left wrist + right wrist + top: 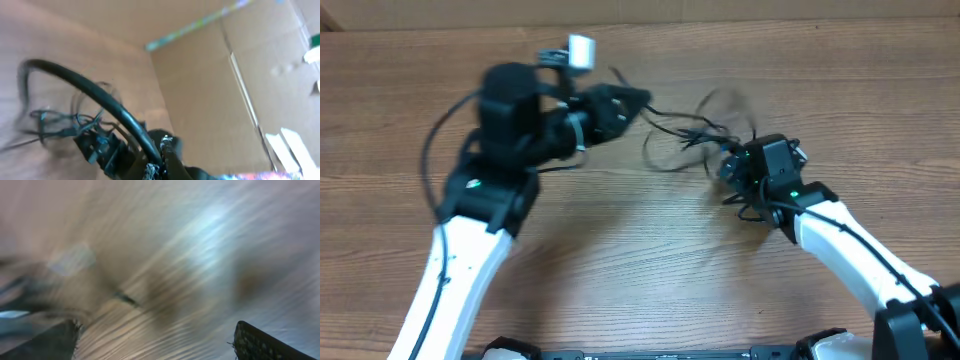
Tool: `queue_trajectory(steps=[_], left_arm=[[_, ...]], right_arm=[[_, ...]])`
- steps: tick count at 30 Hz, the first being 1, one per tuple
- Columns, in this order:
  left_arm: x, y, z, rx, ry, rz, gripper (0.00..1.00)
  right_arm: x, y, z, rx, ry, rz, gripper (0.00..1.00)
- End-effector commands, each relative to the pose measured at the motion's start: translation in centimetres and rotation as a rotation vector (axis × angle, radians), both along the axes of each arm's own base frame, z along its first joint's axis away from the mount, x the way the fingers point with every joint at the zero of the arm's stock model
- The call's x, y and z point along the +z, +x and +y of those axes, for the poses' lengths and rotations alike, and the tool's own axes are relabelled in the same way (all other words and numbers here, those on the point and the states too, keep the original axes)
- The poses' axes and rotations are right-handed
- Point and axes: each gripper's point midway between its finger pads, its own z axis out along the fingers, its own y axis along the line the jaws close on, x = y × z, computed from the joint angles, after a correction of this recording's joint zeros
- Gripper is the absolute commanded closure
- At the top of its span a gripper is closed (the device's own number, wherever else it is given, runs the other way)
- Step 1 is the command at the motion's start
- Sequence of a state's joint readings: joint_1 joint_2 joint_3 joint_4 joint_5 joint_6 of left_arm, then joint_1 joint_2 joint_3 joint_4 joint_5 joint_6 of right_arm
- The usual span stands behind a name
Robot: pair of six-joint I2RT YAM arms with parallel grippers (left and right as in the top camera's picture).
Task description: Untangle cables
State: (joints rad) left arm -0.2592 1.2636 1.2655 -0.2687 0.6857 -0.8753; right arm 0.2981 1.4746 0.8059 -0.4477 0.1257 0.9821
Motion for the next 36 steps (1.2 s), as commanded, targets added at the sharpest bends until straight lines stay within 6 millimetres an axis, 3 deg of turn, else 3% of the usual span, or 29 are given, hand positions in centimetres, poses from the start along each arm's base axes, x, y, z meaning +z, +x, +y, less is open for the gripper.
queue_trajectory(steps=[1, 3, 6, 12, 18, 21, 29, 33, 36], left_arm=[[3.3, -0.3, 3.2, 0.062, 0.003, -0.120, 0.96], [3.7, 0.0, 4.8, 0.094, -0.003, -0.126, 0.96], [3.8, 0.2, 5.6, 0.108, -0.010, -0.120, 0.96], [3.0, 0.7, 5.4, 0.096, 0.020, -0.130, 0.96], [2.7, 0.9, 5.2, 0.097, 0.022, -0.119, 0.96], [2.8, 1.1, 5.1, 0.114, 0.005, -0.102, 0.96], [3.4, 0.9, 4.3, 0.107, -0.035, -0.091, 0.96], [4.5, 0.7, 3.7, 0.097, -0.082, -0.094, 0.96], [4.9, 0.5, 3.4, 0.087, -0.096, -0.096, 0.96]], right_arm=[[-0.2, 0.4, -3.2, -0.111, -0.047, 0.016, 0.02], [-0.3, 0.3, -4.3, -0.129, -0.044, 0.029, 0.02], [-0.3, 0.7, -3.4, -0.020, 0.006, 0.026, 0.02], [1.6, 1.0, 2.2, 0.331, 0.184, -0.051, 0.02], [7.4, 0.4, 7.8, 0.614, 0.430, -0.234, 0.02], [8.6, 0.3, 9.6, 0.671, 0.463, -0.279, 0.00], [7.8, -1.0, 14.4, 0.757, 0.313, -0.306, 0.00], [9.5, -0.2, 16.7, 0.822, 0.201, -0.457, 0.00], [11.3, 1.6, 16.9, 0.844, 0.029, -0.617, 0.00]])
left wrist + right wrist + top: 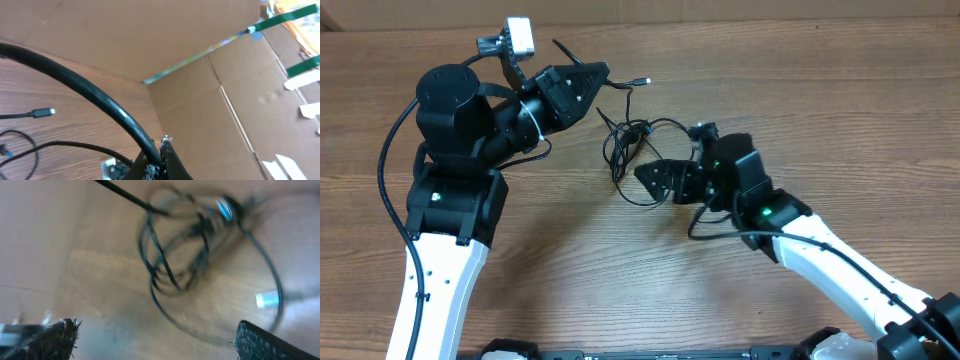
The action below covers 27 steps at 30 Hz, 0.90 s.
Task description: Untangle cables
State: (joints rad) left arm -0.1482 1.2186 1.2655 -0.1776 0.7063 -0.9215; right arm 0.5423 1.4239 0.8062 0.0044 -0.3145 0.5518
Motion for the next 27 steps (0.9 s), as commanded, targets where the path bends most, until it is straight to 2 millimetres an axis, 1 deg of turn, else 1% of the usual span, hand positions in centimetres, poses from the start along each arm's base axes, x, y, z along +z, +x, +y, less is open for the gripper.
queue_trajectory(steps=[1, 4, 5, 10, 14, 18, 20, 22, 24, 27], left_arm=[[1.4, -0.5, -0.6, -0.017, -0.040, 0.003, 0.96], [1.4, -0.7, -0.8, -0.030, -0.046, 0.009, 0.96], [1.4, -0.8, -0.8, -0.032, -0.047, 0.010, 0.96], [1.4, -0.9, -1.1, -0.044, -0.046, 0.010, 0.96], [0.9, -0.6, -0.8, -0.021, -0.031, 0.014, 0.96], [-0.7, 0.5, 0.0, 0.071, 0.015, 0.054, 0.96], [-1.6, 1.1, 0.2, 0.114, 0.035, 0.080, 0.96], [-2.5, 1.6, -0.1, 0.128, 0.057, 0.094, 0.96], [-3.6, 2.1, -0.8, 0.123, 0.075, 0.118, 0.96], [-5.4, 2.8, -2.0, 0.099, 0.090, 0.160, 0.96]], right_arm=[[2.1, 2.7, -1.1, -0.080, -0.138, -0.239, 0.00], [3.6, 3.6, -1.0, -0.089, -0.153, -0.347, 0.00], [3.9, 3.8, -0.9, -0.082, -0.158, -0.372, 0.02], [3.5, 4.4, -0.5, -0.076, -0.162, -0.397, 0.12], [2.3, 4.0, 0.2, -0.057, -0.117, -0.322, 0.13], [1.2, 3.2, 0.6, -0.021, -0.107, -0.260, 0.16], [0.3, 2.5, 0.7, 0.004, -0.116, -0.218, 0.18], [-0.8, 2.0, 0.4, 0.006, -0.136, -0.168, 0.20], [-1.9, 1.4, 0.1, 0.006, -0.158, -0.116, 0.20], [-2.8, 0.8, -0.3, 0.009, -0.181, -0.072, 0.20]])
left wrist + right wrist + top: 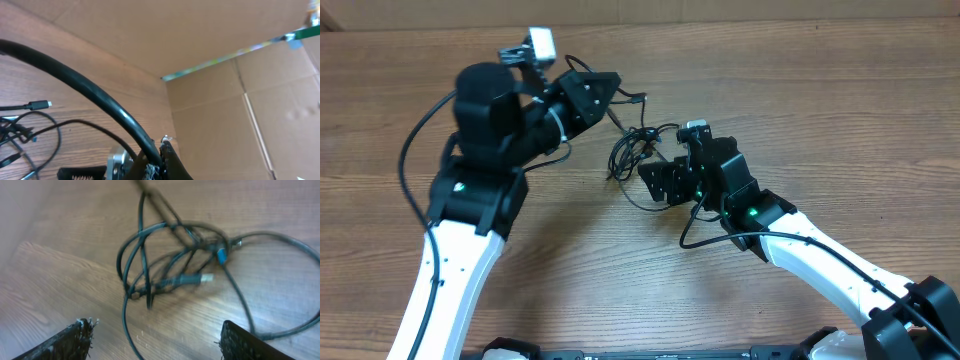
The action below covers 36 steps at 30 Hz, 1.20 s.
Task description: Untangle cables
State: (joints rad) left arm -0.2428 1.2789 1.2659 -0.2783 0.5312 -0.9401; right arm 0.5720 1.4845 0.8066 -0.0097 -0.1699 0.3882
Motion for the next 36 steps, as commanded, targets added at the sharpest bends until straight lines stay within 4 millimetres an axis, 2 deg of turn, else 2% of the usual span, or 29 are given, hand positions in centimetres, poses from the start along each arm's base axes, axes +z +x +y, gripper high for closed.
queue_trajectory(steps=[1, 6, 14, 17, 21, 23, 26, 27, 29, 31, 33, 36], left_arm=[[-1.5, 1.4, -0.8, 0.009, 0.041, 0.015, 0.96], [-4.2, 2.5, -1.8, -0.006, 0.052, 0.088, 0.96], [-5.1, 3.5, -1.3, 0.034, 0.073, 0.095, 0.96], [-5.3, 4.2, -0.3, 0.092, 0.108, 0.078, 0.96], [-6.7, 5.6, 2.6, 0.234, 0.255, 0.054, 0.90], [-7.9, 6.1, 4.6, 0.337, 0.322, 0.087, 0.80], [-10.0, 6.2, 7.3, 0.462, 0.426, 0.146, 0.69], [-10.9, 6.1, 8.2, 0.500, 0.469, 0.178, 0.57], [-12.7, 5.5, 9.3, 0.532, 0.533, 0.238, 0.28], [-14.8, 4.7, 9.6, 0.520, 0.568, 0.319, 0.04], [-16.6, 3.5, 8.5, 0.445, 0.558, 0.404, 0.01], [-17.7, 1.6, 6.5, 0.314, 0.511, 0.487, 0.00]], right_arm=[[0.0, -0.2, 0.4, 0.001, 0.016, 0.029, 0.20], [-0.1, -0.3, 0.3, -0.004, 0.018, 0.040, 0.19], [-0.2, -0.4, 0.3, -0.003, 0.016, 0.044, 0.20], [-0.7, -1.0, 0.3, 0.001, 0.022, 0.090, 0.21], [-1.6, -1.7, -0.1, -0.046, 0.033, 0.174, 0.21], [-2.0, -2.0, -0.3, -0.054, 0.026, 0.198, 0.21], [-2.6, -2.5, -0.6, -0.057, 0.005, 0.229, 0.21], [-2.9, -2.7, -0.8, -0.058, -0.003, 0.239, 0.21], [-3.3, -3.1, -1.0, -0.060, -0.018, 0.262, 0.21], [-3.7, -3.4, -1.3, -0.064, -0.034, 0.280, 0.21], [-4.0, -3.7, -1.5, -0.066, -0.044, 0.294, 0.20], [-4.1, -3.7, -1.6, -0.069, -0.051, 0.298, 0.16]])
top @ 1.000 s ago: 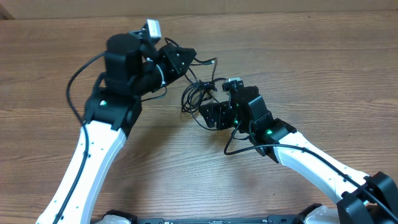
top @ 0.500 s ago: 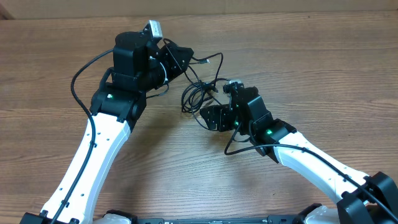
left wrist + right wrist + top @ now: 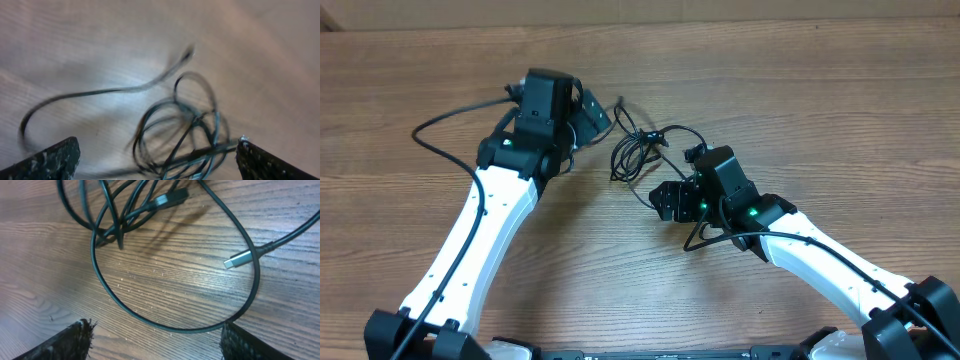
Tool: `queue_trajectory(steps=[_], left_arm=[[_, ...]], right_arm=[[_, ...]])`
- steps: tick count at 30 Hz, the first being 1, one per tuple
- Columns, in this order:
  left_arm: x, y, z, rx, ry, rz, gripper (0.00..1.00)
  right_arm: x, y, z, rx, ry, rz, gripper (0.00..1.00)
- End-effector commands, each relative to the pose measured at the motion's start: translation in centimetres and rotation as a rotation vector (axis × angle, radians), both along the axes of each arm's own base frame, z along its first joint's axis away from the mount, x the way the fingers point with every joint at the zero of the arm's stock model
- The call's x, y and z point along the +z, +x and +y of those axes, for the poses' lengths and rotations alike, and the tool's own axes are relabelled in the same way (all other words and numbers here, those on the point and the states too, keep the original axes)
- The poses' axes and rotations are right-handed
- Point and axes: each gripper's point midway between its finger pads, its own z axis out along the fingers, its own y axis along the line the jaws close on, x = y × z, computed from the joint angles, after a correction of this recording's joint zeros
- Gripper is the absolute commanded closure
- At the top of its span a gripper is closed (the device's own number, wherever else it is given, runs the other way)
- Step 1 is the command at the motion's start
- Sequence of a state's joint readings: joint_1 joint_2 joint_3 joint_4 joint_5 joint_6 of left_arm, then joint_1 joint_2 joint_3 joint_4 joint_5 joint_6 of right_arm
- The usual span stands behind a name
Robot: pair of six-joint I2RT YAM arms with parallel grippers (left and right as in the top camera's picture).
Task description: Untangle cables
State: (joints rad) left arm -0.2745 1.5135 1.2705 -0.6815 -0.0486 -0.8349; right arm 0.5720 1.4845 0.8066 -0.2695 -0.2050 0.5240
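Observation:
A tangle of thin black cables (image 3: pixel 638 152) lies on the wooden table between the two arms. In the left wrist view it is a blurred knot of loops (image 3: pixel 182 132), with one loose strand (image 3: pixel 100 92) running off to the left. My left gripper (image 3: pixel 598 118) is just left of the tangle, open (image 3: pixel 155 167), with the loops ahead between its fingers. My right gripper (image 3: pixel 665 200) is below and right of the tangle, open (image 3: pixel 160 345) over one big cable loop (image 3: pixel 165 322). A silver plug (image 3: pixel 238 260) and a black plug (image 3: pixel 169 199) lie free.
The wooden table (image 3: pixel 840 110) carries nothing else. The right arm's own black cable (image 3: pixel 705 235) loops beside its wrist. The left arm's cable (image 3: pixel 450 115) arches off to the left. A cardboard wall (image 3: pixel 640 10) borders the far edge.
My left gripper faced up at the cardboard wall; now it points down at the tangle from the left. My right gripper sits slightly lower and closer to the table. The tangle lies about where it was.
At first both arms were blurred in motion with the cables strung between them. Then the tangle lay on the table, my left gripper raised beside it and my right gripper open to its right. Both grippers now sit low beside the tangle, open.

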Motion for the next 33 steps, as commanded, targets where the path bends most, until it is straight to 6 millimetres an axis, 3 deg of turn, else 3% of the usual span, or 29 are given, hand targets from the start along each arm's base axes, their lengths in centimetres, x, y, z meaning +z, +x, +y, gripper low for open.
queue_trajectory(steps=[1, 3, 7, 15, 18, 20, 22, 29, 31, 33], left_arm=[[0.1, -1.0, -2.0, -0.079, -0.096, 0.050, 0.00], [-0.3, -2.1, -3.1, -0.133, -0.140, 0.096, 0.01], [-1.4, -4.0, -2.9, -0.137, -0.135, 0.189, 0.00], [-2.8, -5.7, -1.8, 0.079, -0.192, 0.309, 0.26], [-4.3, -6.6, -1.2, 0.190, -0.212, 0.359, 0.41], [-5.6, -7.4, -0.8, 0.274, -0.227, 0.402, 0.39], [-7.4, -8.4, -0.6, 0.391, -0.269, 0.454, 0.28], [-10.0, -7.3, -2.2, 0.380, -0.362, 0.389, 0.39], [-10.4, -6.7, -2.4, 0.371, -0.364, 0.356, 0.52], [-10.9, -6.2, -2.7, 0.363, -0.366, 0.330, 0.55]], right_arm=[[0.4, 0.3, 0.3, -0.002, 0.004, -0.010, 0.16], [0.3, 0.4, 0.2, -0.007, -0.001, -0.012, 0.16], [0.3, 0.6, 0.0, -0.017, -0.012, -0.019, 0.15], [0.3, 0.6, 0.0, -0.016, -0.011, -0.019, 0.15], [0.3, 0.5, 0.0, -0.016, -0.013, -0.017, 0.15], [0.2, 0.5, -0.1, -0.016, -0.015, -0.013, 0.15], [0.1, 0.3, -0.2, -0.016, -0.020, -0.006, 0.15], [0.0, 0.2, -0.2, -0.016, -0.024, 0.000, 0.14], [-0.1, 0.2, -0.2, -0.016, -0.024, 0.000, 0.14], [-0.1, 0.2, -0.2, -0.016, -0.024, 0.000, 0.14]])
